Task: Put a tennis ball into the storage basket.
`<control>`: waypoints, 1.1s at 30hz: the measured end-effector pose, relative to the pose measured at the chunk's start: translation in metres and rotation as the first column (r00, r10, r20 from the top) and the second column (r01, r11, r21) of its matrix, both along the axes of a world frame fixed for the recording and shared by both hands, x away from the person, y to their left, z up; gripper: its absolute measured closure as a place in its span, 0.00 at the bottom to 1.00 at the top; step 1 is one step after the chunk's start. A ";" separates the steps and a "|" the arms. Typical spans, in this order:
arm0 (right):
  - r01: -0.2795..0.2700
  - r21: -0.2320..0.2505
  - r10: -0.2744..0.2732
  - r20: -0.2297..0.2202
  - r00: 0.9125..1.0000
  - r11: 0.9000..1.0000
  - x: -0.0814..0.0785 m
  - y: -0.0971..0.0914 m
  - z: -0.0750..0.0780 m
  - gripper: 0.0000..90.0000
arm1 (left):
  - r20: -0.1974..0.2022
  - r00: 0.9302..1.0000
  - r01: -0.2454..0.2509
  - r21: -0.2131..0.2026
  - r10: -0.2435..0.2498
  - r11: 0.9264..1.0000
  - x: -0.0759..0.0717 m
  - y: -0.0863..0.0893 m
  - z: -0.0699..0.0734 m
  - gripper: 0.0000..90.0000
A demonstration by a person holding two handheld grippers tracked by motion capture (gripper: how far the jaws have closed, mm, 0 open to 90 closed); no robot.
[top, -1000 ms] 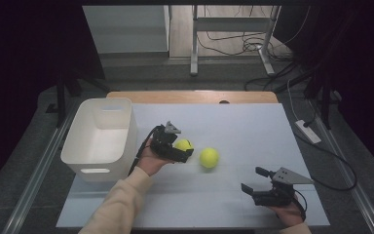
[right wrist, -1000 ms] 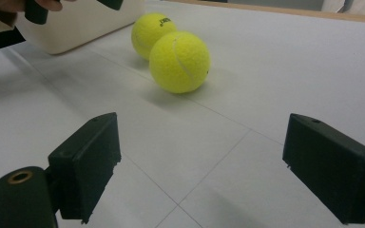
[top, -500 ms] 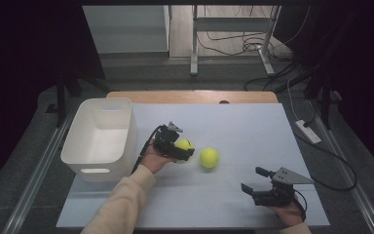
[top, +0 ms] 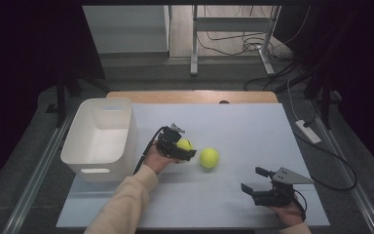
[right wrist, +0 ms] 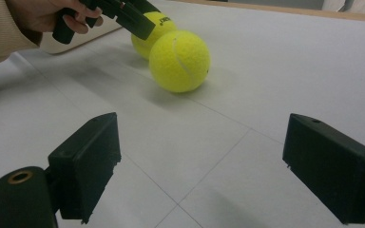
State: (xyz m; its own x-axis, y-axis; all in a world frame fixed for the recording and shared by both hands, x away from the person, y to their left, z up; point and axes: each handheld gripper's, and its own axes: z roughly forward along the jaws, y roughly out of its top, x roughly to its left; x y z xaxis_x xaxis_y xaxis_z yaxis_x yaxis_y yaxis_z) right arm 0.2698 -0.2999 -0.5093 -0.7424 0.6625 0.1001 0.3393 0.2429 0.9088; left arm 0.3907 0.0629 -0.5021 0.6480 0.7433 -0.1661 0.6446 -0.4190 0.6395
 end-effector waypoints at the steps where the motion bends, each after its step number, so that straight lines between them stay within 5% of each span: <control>1: 0.000 0.000 0.000 0.000 1.000 1.000 0.000 0.000 0.000 0.14 | -0.001 1.000 0.002 0.002 -0.002 1.000 0.000 -0.001 -0.001 0.04; 8: -0.001 -0.003 0.001 0.000 1.000 1.000 0.000 0.000 0.000 0.14 | -0.028 1.000 -0.005 0.018 0.005 1.000 0.004 -0.003 -0.008 0.10; 13: 0.000 -0.005 0.000 -0.001 1.000 1.000 0.000 0.000 -0.001 0.14 | -0.026 0.999 -0.034 0.042 0.035 0.999 0.006 -0.004 -0.012 0.28; 33: 0.003 -0.001 -0.003 0.001 1.000 1.000 0.000 0.000 0.000 0.14 | 0.013 1.000 -0.017 0.014 0.017 1.000 -0.002 0.007 0.004 0.29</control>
State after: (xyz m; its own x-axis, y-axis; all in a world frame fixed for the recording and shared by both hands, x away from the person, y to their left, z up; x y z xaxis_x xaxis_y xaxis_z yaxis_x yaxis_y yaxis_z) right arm 0.2694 -0.3001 -0.5091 -0.7408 0.6645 0.0982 0.3387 0.2432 0.9089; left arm 0.3885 0.0698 -0.4980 0.6375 0.7563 -0.1471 0.6434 -0.4175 0.6417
